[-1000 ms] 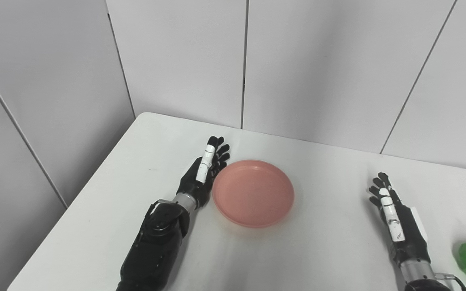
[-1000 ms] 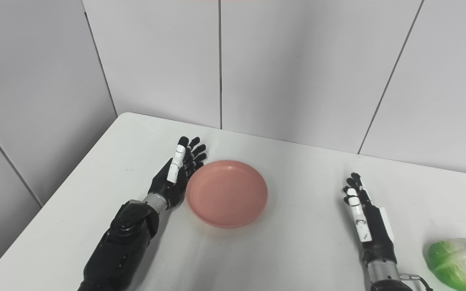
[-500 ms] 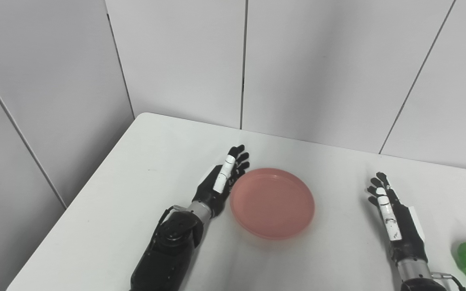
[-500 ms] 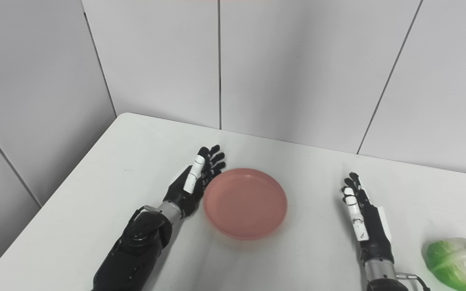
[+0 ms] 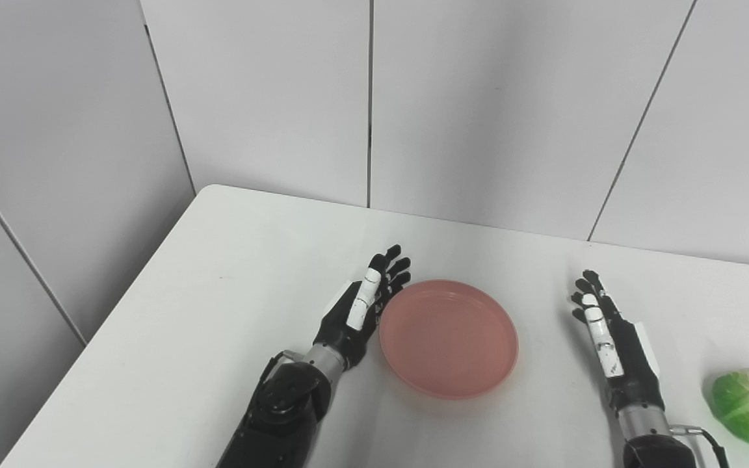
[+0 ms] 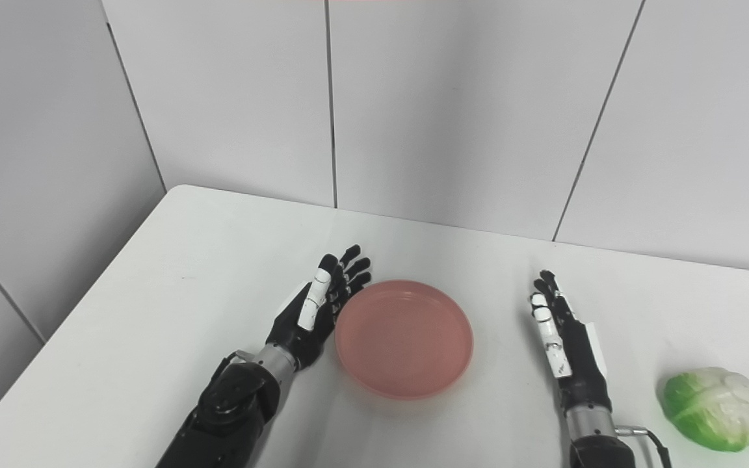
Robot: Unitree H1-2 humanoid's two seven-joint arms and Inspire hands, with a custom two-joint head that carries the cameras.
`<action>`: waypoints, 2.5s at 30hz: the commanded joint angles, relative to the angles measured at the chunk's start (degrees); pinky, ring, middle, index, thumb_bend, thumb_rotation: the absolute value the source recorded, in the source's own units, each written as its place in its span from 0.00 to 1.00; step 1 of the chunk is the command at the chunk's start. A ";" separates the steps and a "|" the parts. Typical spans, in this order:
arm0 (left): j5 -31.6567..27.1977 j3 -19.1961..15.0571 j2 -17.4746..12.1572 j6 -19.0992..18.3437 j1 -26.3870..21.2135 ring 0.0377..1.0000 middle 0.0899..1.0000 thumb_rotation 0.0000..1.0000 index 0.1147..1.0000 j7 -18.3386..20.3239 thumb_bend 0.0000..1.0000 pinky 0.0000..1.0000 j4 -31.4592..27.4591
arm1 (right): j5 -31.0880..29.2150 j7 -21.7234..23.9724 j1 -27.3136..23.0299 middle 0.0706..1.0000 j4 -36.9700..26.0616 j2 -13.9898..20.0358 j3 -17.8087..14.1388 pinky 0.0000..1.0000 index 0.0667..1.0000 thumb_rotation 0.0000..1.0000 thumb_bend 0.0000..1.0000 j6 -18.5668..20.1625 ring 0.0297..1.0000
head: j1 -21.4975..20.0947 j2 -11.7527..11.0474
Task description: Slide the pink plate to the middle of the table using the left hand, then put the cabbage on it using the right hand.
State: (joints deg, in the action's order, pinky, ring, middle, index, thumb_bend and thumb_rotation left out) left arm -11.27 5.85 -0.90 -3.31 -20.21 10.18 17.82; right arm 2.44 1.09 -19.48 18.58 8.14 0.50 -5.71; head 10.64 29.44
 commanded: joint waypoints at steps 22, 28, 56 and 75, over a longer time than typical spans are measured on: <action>1.66 1.23 -1.33 1.50 2.92 0.96 0.97 1.00 0.98 3.11 0.85 0.99 2.78 | 7.69 -3.86 -1.06 0.91 -4.62 0.78 1.72 0.83 0.93 1.00 0.54 -2.41 0.88 | -11.92 -0.70; 1.51 0.41 -2.25 0.74 3.51 0.98 0.98 1.00 0.99 2.77 0.89 1.00 2.37 | 11.91 -4.31 -2.43 0.90 -14.05 2.86 0.98 0.79 0.92 0.93 0.54 -0.97 0.86 | -16.39 -0.96; -2.11 -4.41 -6.48 1.82 2.92 0.96 0.96 1.00 0.97 9.69 0.86 0.97 7.07 | 24.07 9.25 -0.22 0.97 -39.71 24.46 -7.91 0.90 0.98 0.59 1.00 18.58 0.95 | -30.84 -1.41; -7.88 -8.80 -8.50 -0.47 1.12 0.94 0.94 0.94 0.94 13.78 0.91 0.95 10.26 | 24.97 10.88 9.88 0.97 -37.27 31.63 -15.53 0.83 1.00 0.63 1.00 25.40 0.93 | -34.46 -0.84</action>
State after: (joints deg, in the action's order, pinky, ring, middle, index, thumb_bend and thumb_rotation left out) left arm -19.53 -3.06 -8.38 0.84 -21.46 24.78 25.69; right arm 27.66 12.76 -8.85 -18.11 37.90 -13.67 19.46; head -23.64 28.39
